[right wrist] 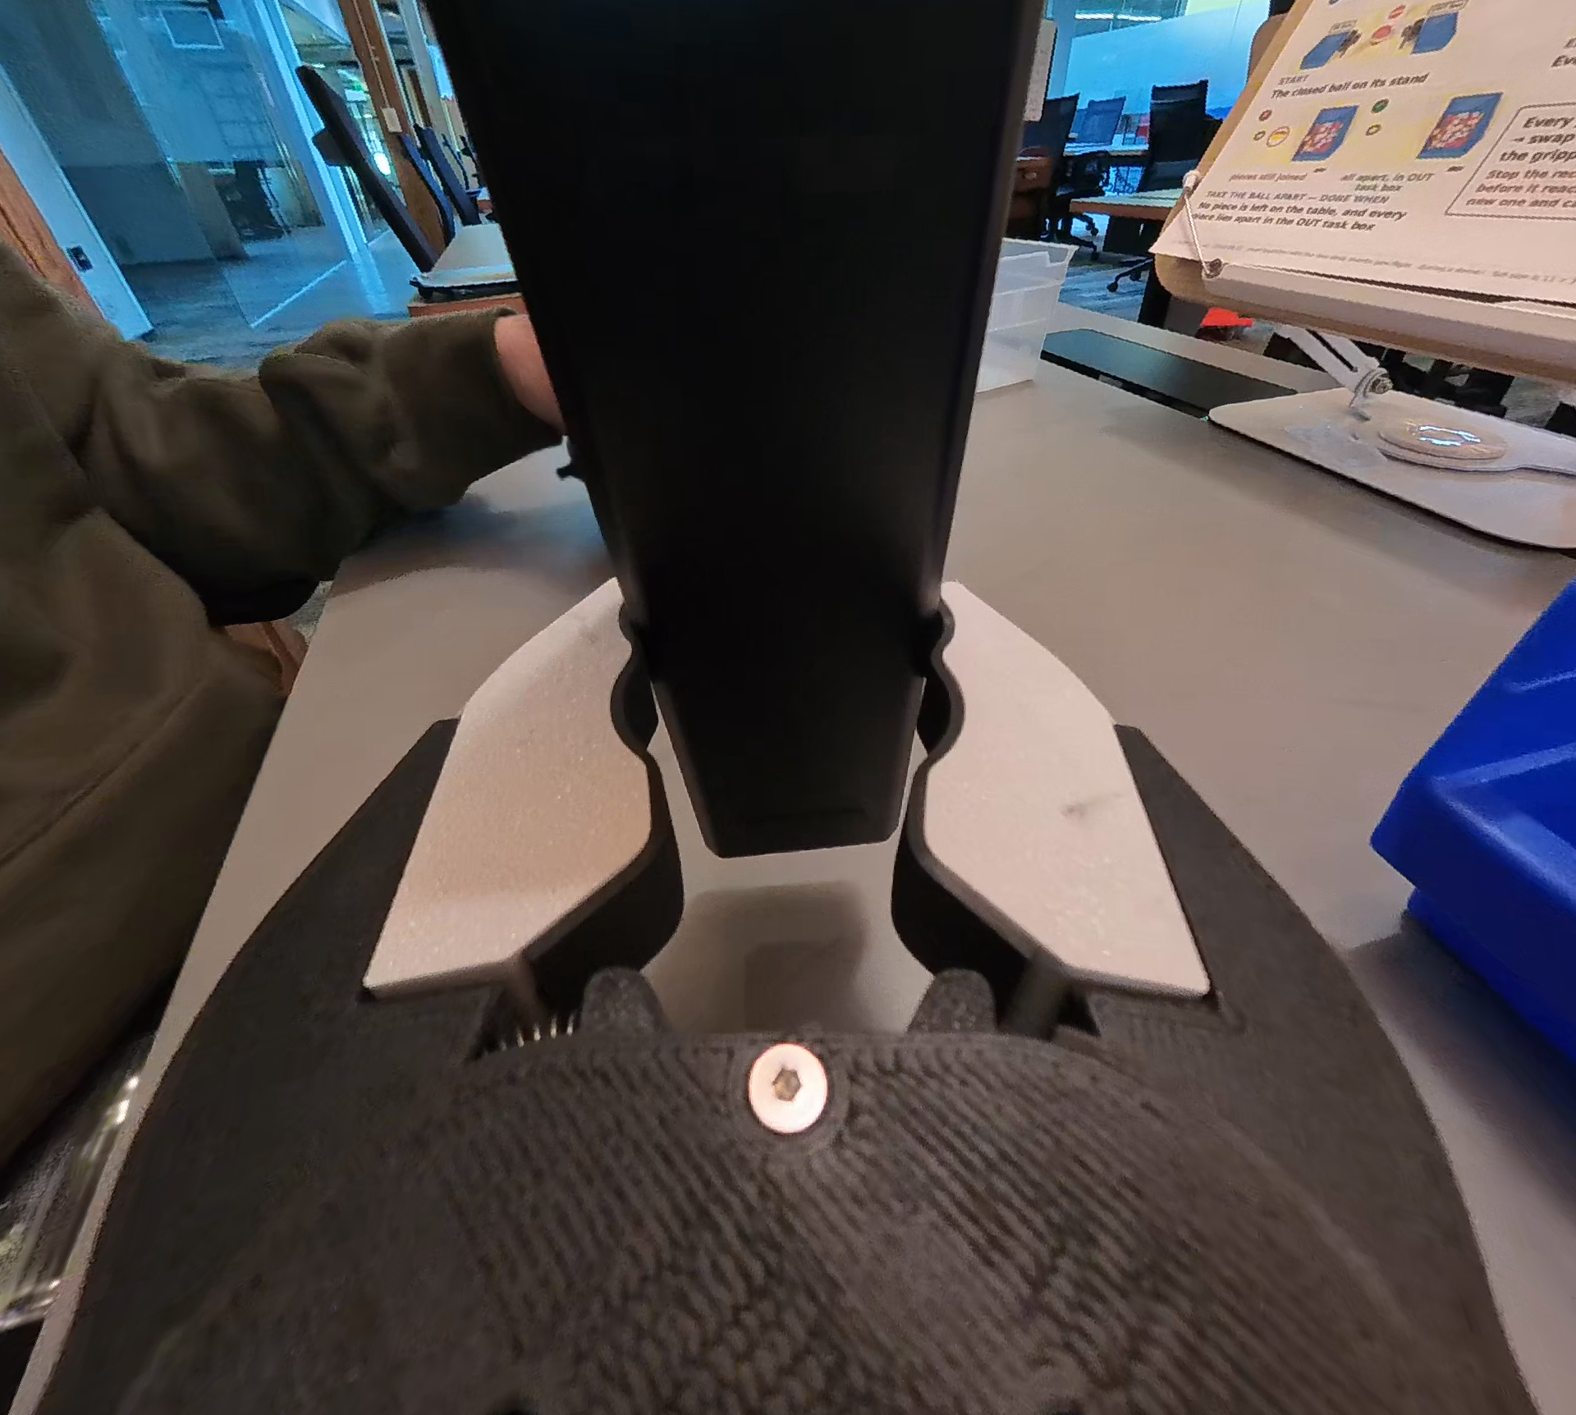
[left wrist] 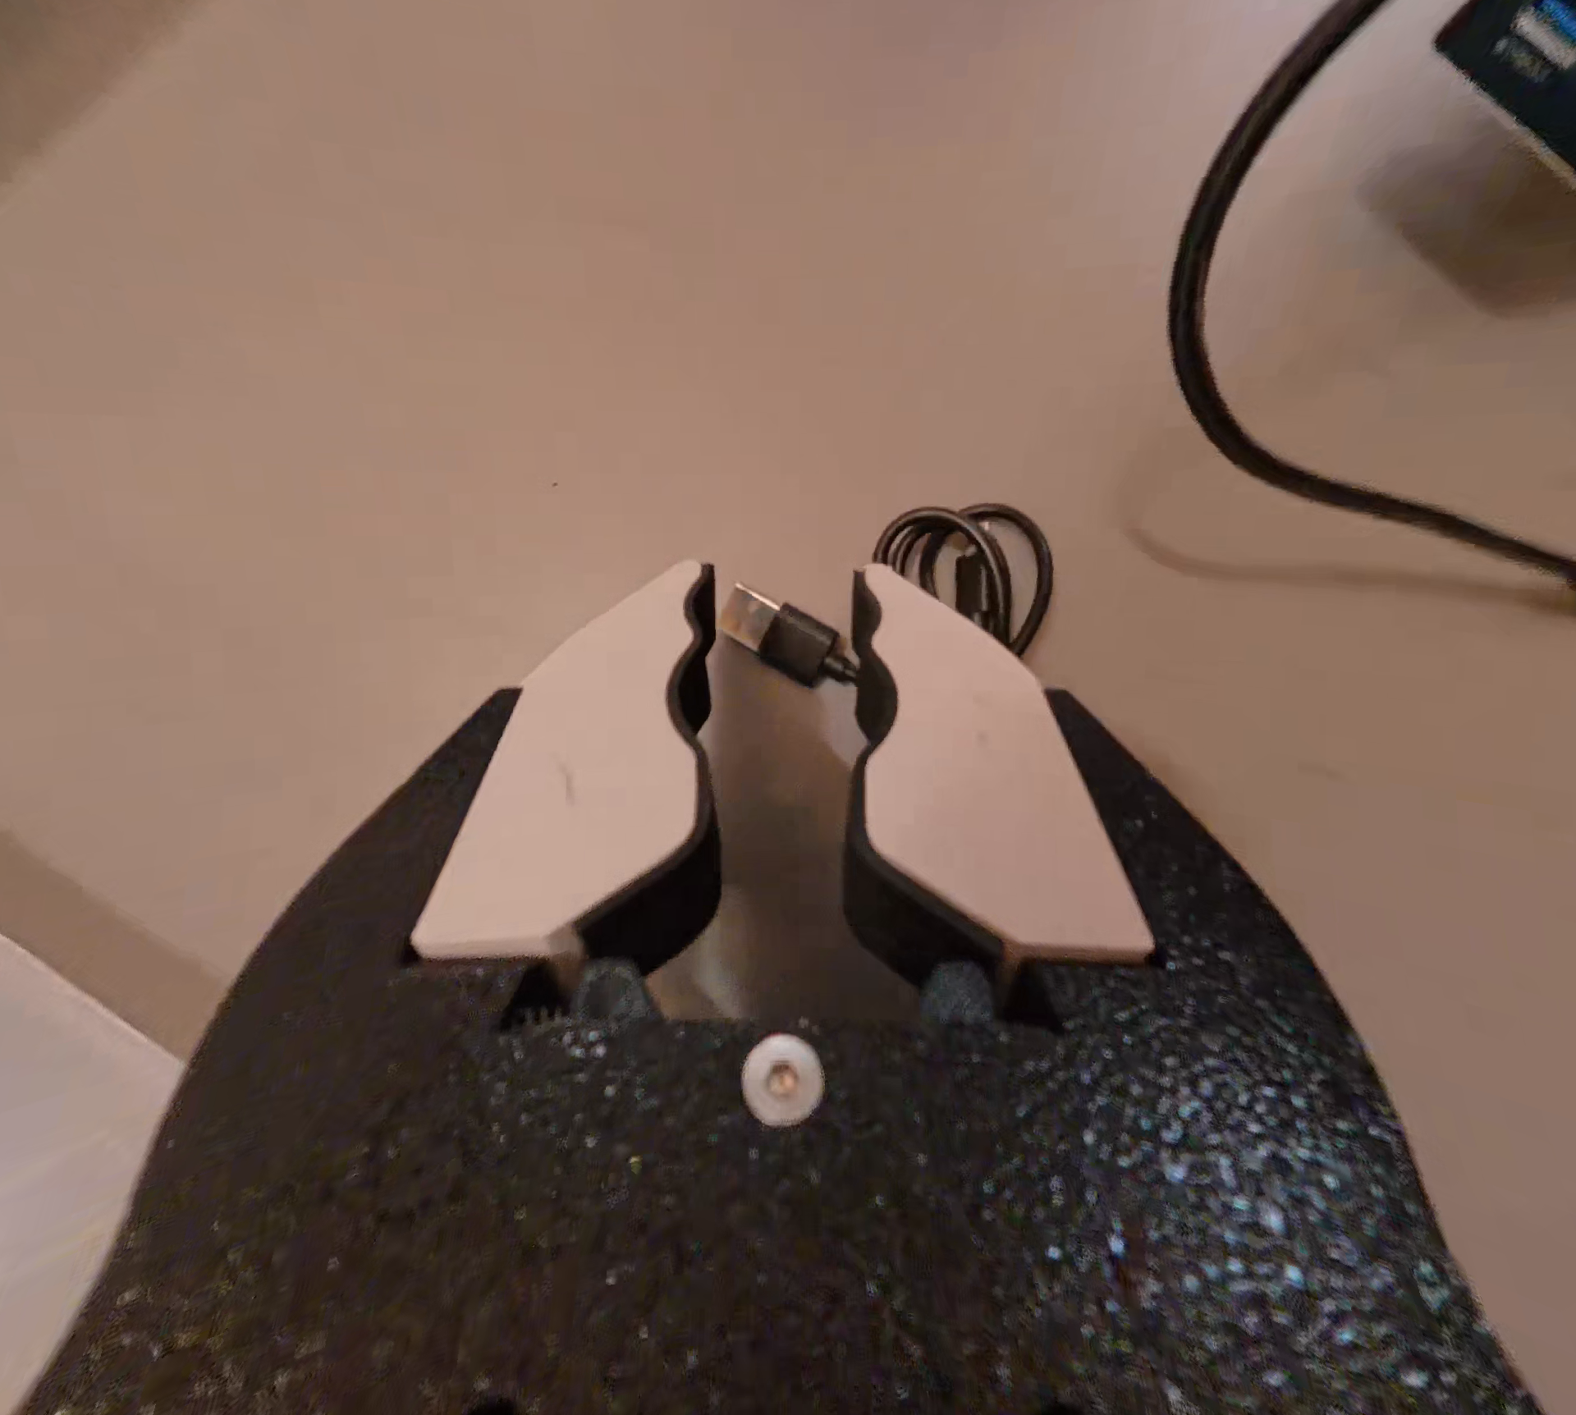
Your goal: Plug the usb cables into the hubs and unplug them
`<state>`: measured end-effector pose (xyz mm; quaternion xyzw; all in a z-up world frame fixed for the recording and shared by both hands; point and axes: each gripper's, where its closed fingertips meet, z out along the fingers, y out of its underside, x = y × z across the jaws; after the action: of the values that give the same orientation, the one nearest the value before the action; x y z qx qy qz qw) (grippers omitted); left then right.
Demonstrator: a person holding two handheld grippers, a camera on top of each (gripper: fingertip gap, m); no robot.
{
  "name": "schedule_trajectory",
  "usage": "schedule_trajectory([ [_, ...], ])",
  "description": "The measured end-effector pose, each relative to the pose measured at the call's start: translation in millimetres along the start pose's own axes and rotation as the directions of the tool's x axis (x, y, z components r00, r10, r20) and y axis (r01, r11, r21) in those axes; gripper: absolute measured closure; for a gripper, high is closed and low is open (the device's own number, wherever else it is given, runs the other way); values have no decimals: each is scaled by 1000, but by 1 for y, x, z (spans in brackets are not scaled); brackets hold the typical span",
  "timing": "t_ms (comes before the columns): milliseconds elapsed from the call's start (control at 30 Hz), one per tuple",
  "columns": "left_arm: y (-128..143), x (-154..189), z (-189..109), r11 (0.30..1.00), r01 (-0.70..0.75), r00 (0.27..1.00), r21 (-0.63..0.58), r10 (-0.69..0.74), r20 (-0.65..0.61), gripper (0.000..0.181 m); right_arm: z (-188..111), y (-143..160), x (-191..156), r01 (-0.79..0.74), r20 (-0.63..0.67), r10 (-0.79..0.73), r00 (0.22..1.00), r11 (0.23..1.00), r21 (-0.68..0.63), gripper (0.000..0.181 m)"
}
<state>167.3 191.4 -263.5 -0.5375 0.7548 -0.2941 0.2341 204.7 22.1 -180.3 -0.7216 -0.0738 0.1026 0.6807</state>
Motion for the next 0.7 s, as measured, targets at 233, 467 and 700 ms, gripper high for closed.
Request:
schedule_trajectory([
  [233, 1, 2, -1, 988, 153, 984, 24, -150, -101, 152, -3, -3, 9, -37, -42, 38, 998, 999, 25, 121],
  [467, 0, 8, -9, 965, 247, 937, 83, -216, -275, 152, 6, 8, 15, -96, -49, 93, 994, 994, -60, 121],
  [700, 3, -5, -21, 948, 282, 916, 150, -220, -335, 152, 7, 10, 23, -141, -83, 136, 987, 988, -67, 121],
])
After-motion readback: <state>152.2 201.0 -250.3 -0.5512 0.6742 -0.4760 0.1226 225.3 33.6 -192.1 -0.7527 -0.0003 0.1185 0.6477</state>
